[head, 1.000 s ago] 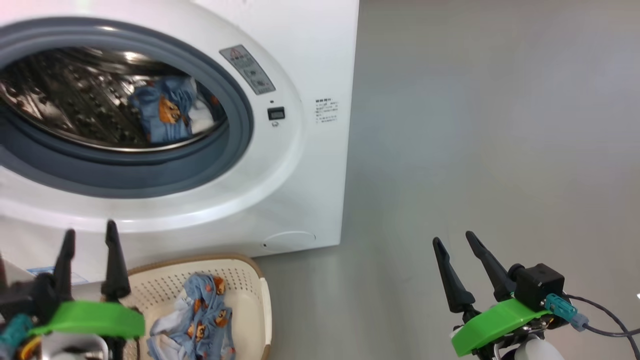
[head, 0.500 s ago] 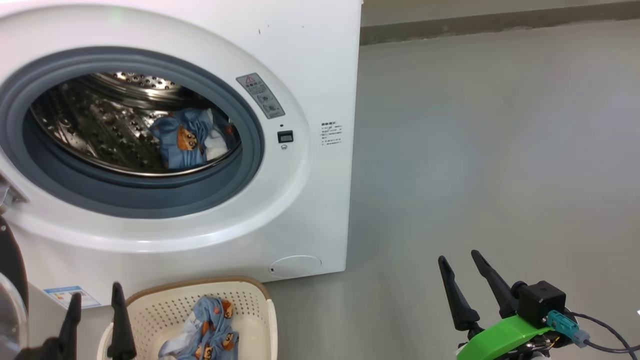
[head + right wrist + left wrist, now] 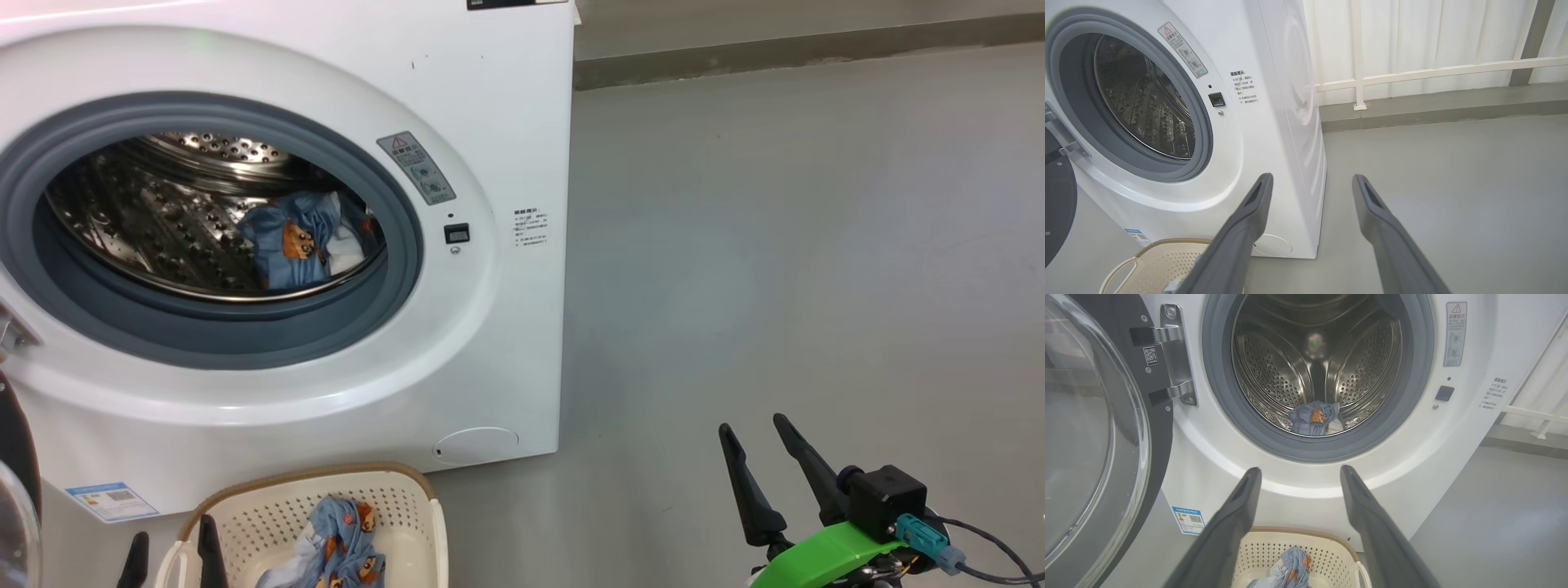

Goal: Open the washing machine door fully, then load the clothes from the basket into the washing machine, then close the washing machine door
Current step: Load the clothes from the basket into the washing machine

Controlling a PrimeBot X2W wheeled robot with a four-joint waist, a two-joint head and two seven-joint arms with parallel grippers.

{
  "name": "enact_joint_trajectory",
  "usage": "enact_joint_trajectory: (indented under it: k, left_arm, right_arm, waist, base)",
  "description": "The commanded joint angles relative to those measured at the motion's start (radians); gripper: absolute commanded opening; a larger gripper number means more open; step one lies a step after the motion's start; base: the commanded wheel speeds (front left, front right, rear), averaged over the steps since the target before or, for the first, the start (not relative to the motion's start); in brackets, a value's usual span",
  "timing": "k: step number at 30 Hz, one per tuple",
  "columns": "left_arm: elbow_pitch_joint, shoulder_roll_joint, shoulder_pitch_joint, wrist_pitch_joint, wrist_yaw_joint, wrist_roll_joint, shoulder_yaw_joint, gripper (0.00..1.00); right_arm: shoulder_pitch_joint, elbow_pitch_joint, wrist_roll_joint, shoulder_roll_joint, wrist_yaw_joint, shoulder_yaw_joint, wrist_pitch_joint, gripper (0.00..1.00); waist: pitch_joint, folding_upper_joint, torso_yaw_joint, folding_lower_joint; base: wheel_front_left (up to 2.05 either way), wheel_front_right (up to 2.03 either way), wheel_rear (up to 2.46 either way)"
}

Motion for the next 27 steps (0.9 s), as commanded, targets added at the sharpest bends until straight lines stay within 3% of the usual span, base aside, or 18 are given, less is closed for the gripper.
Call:
enact_joint_trajectory:
  k: [1, 27]
  left_arm:
    - [-0.03, 0.007, -0.008, -0.005, 0.008, -0.009, 0.026, 1.0]
    - [-0.018, 0.007, -0.025, -0.005, 0.004, -0.031, 0.008, 1.0]
  right_arm:
    - [-0.012, -0.03, -0.008, 0.004, 0.002, 0.019, -0.005, 1.0]
    - [-0.016, -0.037, 0.012, 0.004, 0.002, 0.017, -0.005, 1.0]
  waist:
    - [-0.001, 0.0, -0.001, 0.0001]
    - [0.039, 0.0, -0.003, 0.0001]
  base:
    - [0.0, 0.0, 0.0]
    - [0.0, 0.0, 0.0]
